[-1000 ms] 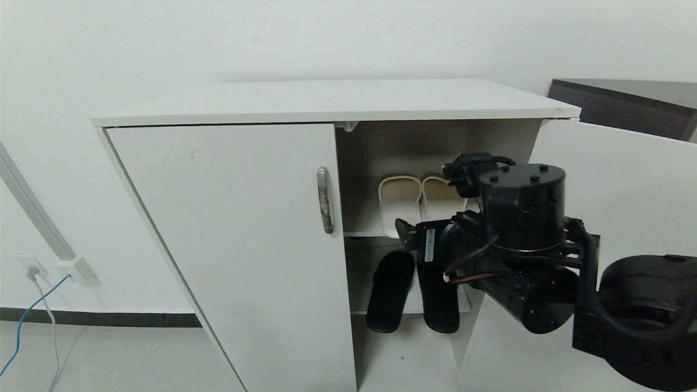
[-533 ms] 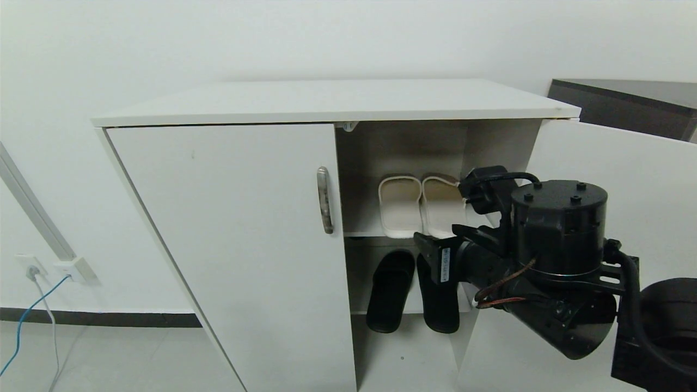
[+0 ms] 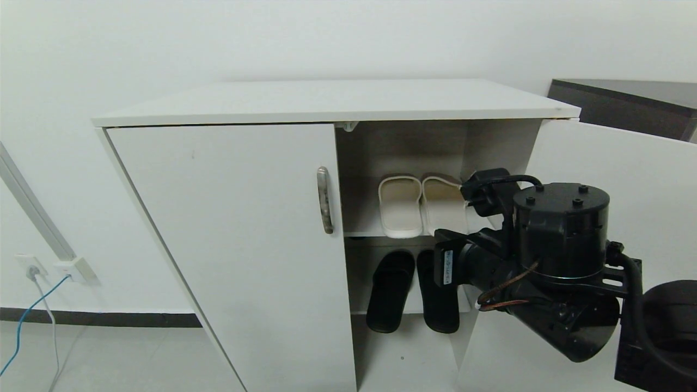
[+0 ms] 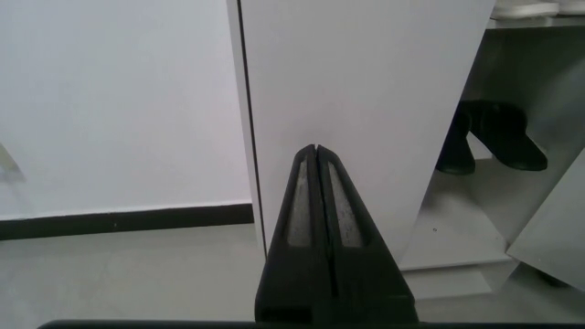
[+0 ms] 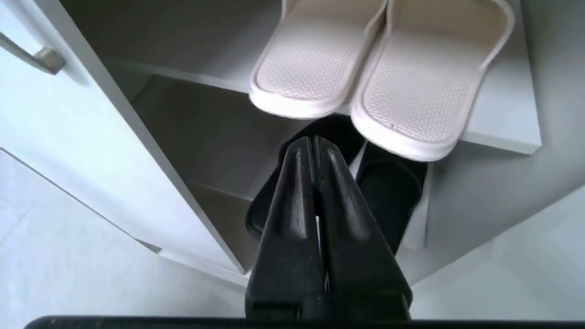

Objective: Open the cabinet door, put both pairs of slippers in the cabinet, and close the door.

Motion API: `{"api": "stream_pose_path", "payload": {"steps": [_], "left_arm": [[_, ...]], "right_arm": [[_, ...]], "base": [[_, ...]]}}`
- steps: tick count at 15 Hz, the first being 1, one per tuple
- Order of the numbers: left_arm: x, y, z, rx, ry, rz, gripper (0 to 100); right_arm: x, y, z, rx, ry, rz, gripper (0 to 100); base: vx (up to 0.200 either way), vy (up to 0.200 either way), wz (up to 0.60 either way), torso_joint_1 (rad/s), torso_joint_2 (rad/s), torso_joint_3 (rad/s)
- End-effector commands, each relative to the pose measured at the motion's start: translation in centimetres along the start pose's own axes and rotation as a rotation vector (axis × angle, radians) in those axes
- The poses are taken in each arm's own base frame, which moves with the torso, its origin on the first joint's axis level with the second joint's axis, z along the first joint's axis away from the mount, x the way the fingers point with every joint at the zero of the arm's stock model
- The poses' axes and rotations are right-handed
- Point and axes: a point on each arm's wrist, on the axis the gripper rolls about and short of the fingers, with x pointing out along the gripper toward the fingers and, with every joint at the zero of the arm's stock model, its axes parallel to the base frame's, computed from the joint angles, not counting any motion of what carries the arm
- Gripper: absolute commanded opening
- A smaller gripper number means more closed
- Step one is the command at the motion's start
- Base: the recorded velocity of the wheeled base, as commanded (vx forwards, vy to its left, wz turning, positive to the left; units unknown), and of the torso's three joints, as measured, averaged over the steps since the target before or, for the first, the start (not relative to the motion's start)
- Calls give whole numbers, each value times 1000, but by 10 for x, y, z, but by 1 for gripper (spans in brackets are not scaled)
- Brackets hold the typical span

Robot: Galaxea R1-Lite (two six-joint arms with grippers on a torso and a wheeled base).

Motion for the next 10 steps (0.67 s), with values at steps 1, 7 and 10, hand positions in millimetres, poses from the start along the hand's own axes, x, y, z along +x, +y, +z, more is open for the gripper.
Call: {"api": "stream_pose_path", "payload": {"steps": [1,7,10], "left_arm": [[0,0,0,1,0,1,0],[0,0,0,-1,0,1,0],[0,0,0,-1,0,1,0]], "right_arm": [[2,0,-3,-7,9,-3,0],[4,0,-8,-19,25,-6,0],[5,0,-9,-19,26,-8,0]], "base": [[-200,0,0,2,2,2],[-200,0,0,2,2,5],[-200,0,0,1,1,2]]}}
